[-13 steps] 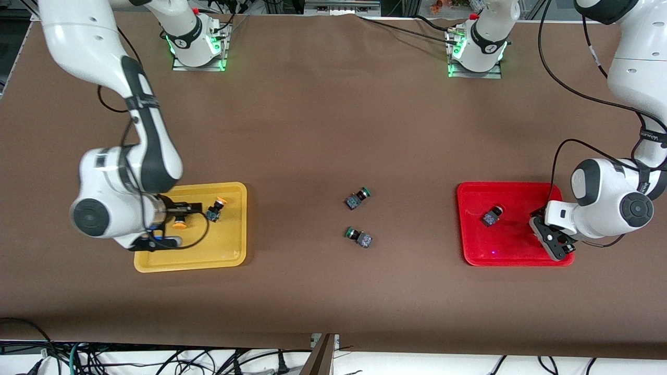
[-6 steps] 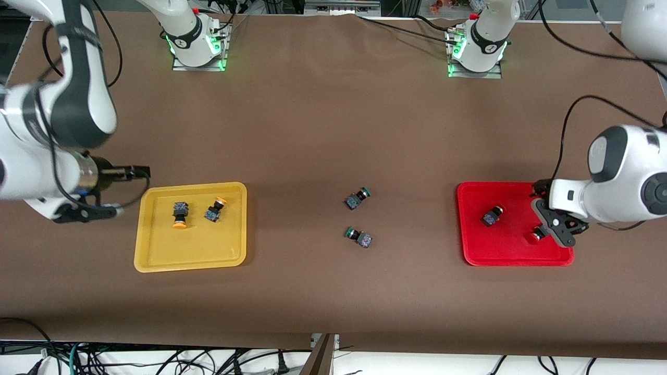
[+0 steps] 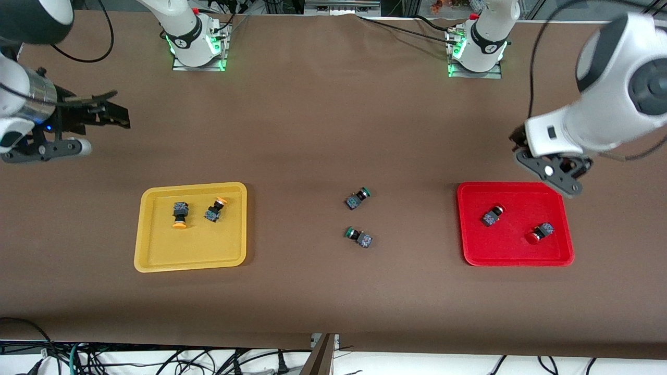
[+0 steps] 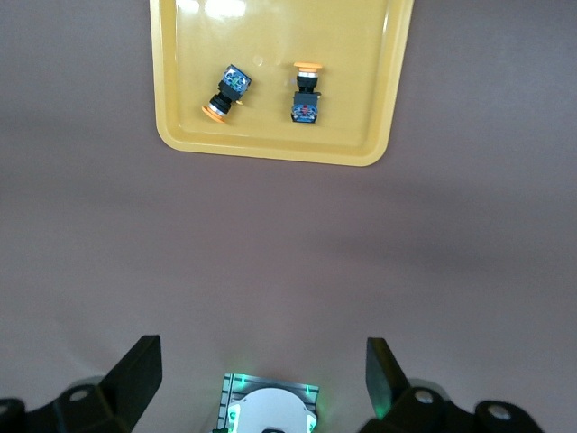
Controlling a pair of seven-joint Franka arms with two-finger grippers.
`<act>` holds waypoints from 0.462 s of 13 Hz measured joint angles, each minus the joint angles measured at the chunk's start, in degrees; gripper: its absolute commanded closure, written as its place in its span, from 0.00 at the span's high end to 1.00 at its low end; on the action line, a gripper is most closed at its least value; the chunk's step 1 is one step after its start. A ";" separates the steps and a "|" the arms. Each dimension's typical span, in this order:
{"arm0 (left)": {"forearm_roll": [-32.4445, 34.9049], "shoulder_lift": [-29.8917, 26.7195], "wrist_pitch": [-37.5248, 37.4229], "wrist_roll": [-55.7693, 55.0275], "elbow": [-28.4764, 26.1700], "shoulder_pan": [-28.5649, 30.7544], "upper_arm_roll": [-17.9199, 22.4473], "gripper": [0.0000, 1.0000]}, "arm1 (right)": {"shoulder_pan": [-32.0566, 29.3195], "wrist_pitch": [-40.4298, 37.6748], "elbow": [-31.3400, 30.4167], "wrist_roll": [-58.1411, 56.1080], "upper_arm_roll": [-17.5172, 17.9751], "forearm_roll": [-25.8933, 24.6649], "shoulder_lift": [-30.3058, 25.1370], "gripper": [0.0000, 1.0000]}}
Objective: Place red and yellow buttons in trays
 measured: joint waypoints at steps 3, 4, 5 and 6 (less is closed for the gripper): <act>0.00 -1.25 -5.40 -6.13 4.60 -0.03 -1.54 1.00 | -3.91 -0.48 -1.04 -0.59 -0.05 -0.14 -5.29 1.00; 0.00 -1.26 -6.23 -6.56 6.06 0.15 -0.56 1.00 | -4.40 -0.54 -1.77 -0.78 -0.04 -0.22 -6.86 1.00; -0.17 -1.37 -6.47 -7.60 6.96 -0.73 2.28 1.00 | -4.51 -0.59 -2.45 -0.79 -0.04 -0.34 -7.98 1.00; -1.62 -1.55 -6.51 -9.49 7.49 -4.78 9.05 1.00 | -4.51 -0.77 -2.98 -0.79 0.01 -0.42 -8.51 1.00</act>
